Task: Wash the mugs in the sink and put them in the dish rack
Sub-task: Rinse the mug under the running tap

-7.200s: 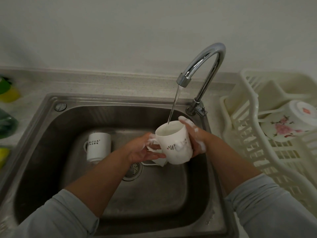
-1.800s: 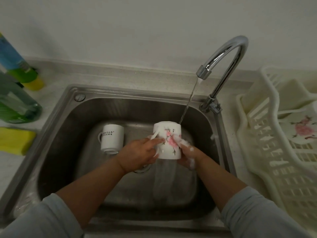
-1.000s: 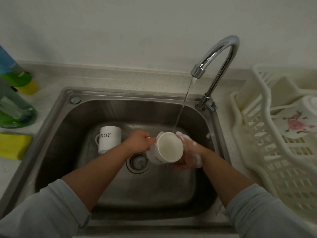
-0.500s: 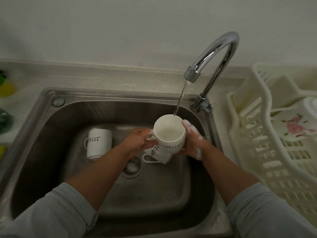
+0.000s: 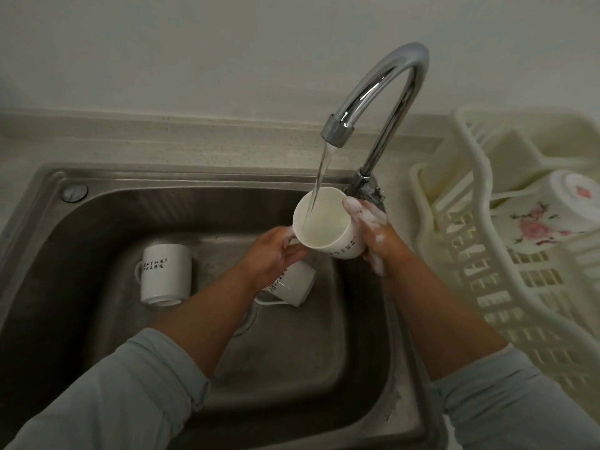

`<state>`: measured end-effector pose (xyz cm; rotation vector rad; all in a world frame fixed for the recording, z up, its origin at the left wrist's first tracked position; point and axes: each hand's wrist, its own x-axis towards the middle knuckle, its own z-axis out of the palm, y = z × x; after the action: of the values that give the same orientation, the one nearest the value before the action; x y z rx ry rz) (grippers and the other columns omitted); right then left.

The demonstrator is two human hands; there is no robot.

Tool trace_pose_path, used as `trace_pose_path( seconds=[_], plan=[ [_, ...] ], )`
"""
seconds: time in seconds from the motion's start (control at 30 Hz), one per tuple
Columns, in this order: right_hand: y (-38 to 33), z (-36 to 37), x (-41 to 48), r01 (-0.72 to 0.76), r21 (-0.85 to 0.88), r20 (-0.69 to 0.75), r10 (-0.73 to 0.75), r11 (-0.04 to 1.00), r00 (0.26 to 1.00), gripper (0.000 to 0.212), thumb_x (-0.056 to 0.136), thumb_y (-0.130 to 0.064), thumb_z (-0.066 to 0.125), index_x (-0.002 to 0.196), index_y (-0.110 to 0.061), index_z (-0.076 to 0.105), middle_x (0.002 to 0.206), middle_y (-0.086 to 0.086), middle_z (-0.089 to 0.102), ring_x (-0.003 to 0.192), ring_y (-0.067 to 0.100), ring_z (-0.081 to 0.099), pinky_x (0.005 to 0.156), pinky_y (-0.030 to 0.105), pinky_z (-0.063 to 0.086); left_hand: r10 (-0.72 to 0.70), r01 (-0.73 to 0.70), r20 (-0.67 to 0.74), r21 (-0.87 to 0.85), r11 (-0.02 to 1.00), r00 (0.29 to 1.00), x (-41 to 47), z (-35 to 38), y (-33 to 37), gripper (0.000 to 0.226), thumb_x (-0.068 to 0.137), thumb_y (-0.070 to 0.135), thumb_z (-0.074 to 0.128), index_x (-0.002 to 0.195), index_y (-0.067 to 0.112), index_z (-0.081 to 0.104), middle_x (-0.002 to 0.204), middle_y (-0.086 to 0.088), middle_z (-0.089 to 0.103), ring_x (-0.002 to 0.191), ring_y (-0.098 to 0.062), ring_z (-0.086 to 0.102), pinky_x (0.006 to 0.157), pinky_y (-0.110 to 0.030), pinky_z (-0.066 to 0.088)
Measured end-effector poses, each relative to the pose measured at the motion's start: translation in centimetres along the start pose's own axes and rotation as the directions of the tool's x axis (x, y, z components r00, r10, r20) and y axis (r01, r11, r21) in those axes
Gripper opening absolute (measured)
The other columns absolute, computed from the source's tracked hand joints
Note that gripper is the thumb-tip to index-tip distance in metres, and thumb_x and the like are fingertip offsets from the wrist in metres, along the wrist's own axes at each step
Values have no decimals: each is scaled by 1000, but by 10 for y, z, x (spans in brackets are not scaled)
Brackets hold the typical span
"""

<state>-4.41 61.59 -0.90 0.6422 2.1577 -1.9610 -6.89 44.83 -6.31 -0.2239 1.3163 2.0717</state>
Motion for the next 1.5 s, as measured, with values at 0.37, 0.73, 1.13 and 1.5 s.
trace_pose_path(
  seconds=[0.37,0.73,1.13,1.5],
  plan=[
    [-4,-11,-8,119,-7,-52,-119,993,991,84,57,-67,62,123,-15,56,116,10,61,103,24,60,68,30,50,39,-37,39,-63,997,998,4,18,-4,26,97,4,35,102,7,61,101,-3,69,87,-10,69,82,-22,55],
    [-10,0,-9,126,160,0,-128,979,992,58,75,-47,60,127,-23,55,119,-1,61,114,21,55,84,39,53,194,-195,-98,-2,981,976,0,6,20,19,97,5,43,80,4,51,83,-7,70,76,-17,70,67,-22,57],
    [-7,7,-5,87,339,12,-97,937,995,65,77,-45,56,137,-22,47,136,5,52,123,24,52,99,47,46,434,-419,-32,207,884,900,-3,2,34,34,88,0,58,56,9,54,119,-7,64,105,-23,65,86,-36,55],
    [-11,-4,-10,213,373,-13,-225,903,974,74,69,-47,64,135,-18,48,134,9,53,121,26,52,95,45,50,458,-444,-13,216,869,889,-2,12,36,26,90,-3,53,64,-3,57,123,-11,60,104,-22,64,78,-27,55]
  ],
)
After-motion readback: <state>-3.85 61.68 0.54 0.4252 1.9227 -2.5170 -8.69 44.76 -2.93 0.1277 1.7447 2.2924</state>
